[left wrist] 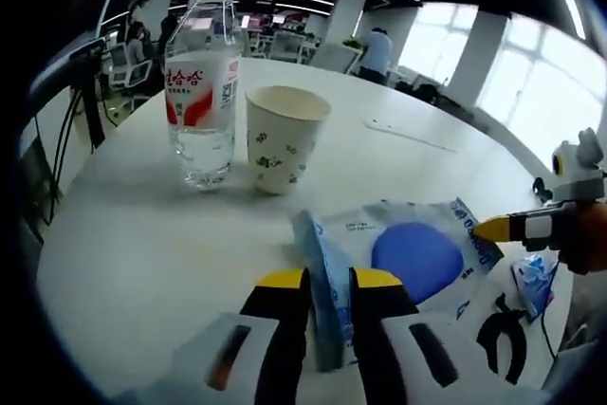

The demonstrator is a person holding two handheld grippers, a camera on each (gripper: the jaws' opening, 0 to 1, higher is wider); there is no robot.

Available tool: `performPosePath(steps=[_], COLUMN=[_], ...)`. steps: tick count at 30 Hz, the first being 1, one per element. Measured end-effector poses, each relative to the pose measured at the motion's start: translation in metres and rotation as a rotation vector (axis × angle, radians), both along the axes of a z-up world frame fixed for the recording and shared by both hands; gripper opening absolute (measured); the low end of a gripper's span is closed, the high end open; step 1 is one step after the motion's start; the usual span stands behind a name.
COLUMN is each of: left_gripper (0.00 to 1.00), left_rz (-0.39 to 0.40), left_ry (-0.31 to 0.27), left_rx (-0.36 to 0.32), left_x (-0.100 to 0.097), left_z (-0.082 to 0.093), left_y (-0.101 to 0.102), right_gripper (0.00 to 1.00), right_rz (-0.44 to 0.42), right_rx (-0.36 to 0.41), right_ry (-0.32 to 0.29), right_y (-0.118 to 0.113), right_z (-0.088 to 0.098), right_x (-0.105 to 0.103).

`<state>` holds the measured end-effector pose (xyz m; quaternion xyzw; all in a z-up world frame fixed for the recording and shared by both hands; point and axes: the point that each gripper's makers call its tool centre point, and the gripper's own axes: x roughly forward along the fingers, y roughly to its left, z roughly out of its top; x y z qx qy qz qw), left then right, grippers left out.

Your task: Arrange the tabletop items into an orderly group along one side of the table until the central work area is clear of visible clutter.

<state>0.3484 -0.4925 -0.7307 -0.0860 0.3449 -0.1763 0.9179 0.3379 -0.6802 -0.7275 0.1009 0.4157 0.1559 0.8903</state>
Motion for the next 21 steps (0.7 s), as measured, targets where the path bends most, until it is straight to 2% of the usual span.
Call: performPosePath(steps=[12, 21], left_gripper=[0.08, 0.07], left_rz=[0.004, -0.026], left_ry=[0.002, -0.006], left_rx=[0.011, 0.011], left_x=[-0.002, 0.004], left_z=[0.003, 0.015], left_y=[-0.002, -0.022], right_gripper=[0.0, 0.0], right_rz=[-0.013, -0.043], right_rx=[0.019, 0.033], right_ry=[-0.015, -0.038], right_y=[-0.004, -0.022], right_z=[0.008, 0.019], right_x=[-0.004, -0.003])
